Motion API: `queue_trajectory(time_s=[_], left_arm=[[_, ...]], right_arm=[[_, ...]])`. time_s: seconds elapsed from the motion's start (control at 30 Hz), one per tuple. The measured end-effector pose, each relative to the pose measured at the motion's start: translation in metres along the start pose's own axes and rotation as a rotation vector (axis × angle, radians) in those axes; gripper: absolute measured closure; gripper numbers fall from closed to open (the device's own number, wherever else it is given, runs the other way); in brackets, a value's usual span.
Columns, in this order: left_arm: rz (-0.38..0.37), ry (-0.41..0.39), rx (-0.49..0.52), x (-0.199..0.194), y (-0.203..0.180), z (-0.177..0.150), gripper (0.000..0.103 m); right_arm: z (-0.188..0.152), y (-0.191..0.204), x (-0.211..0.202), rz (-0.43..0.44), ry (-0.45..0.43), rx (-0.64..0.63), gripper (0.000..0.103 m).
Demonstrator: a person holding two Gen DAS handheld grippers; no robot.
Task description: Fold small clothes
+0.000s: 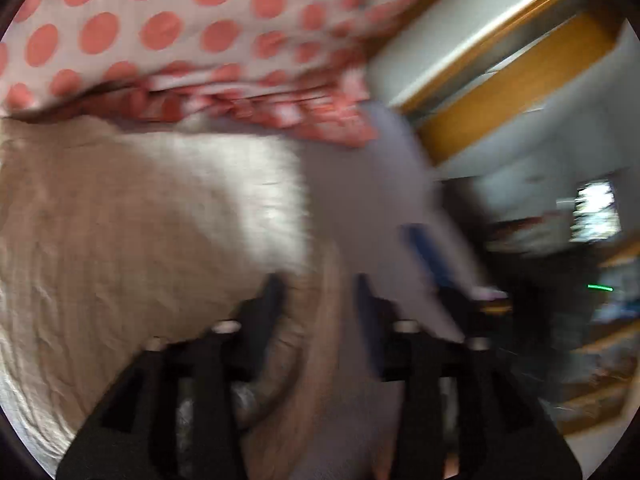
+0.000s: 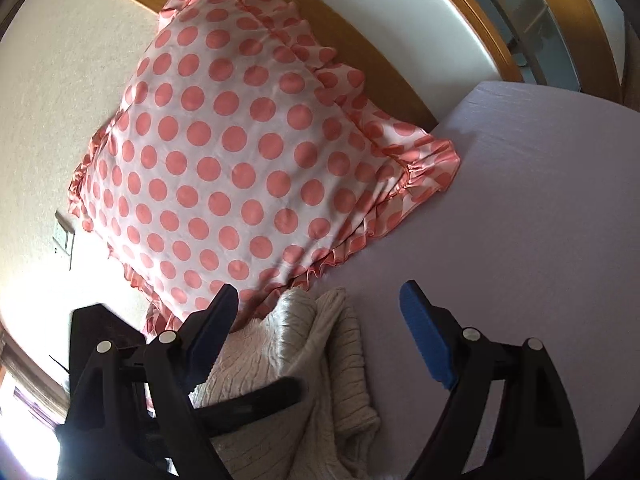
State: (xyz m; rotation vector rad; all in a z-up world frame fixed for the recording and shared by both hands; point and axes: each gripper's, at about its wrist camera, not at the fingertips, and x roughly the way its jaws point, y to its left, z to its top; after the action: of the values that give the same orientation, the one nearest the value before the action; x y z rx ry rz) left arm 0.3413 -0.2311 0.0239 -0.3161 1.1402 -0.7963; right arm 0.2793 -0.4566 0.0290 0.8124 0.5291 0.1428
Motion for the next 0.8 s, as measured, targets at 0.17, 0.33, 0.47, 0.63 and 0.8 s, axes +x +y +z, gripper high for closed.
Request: queue_trajectory(time_s=[0.17,0.33,0.47,0.63,0.8], left_arm=[[-0.092,-0.138,-0.015,-0.091,0.032,-0.012,0.032],[0.051,-0.182,-0.016,-0.155,0.082,-0.04,0.029],[0.02,-0.172,0.007,-0.155,0.091,-0.054,0.025],[0.056,-0.148,0.094,-0.134,0.079,-0.064,0.022],[0.043,-0.168,0.105,-0.135,0.076,-0.062,0.021]], right_arm=[[-0.005,0.02,-0.01,0.1,0.034,-0.098,0.018],[-0.037,0.078,-0.018,0.285,0.212,-0.285,0.018],[-0.076,0.101,0.006,0.279,0.408,-0.365,0.019],[-0.077,0.081,0.031,0.053,0.436,-0.344,0.031],[-0.042,0.075,0.027,-0.033,0.326,-0.323,0.031]])
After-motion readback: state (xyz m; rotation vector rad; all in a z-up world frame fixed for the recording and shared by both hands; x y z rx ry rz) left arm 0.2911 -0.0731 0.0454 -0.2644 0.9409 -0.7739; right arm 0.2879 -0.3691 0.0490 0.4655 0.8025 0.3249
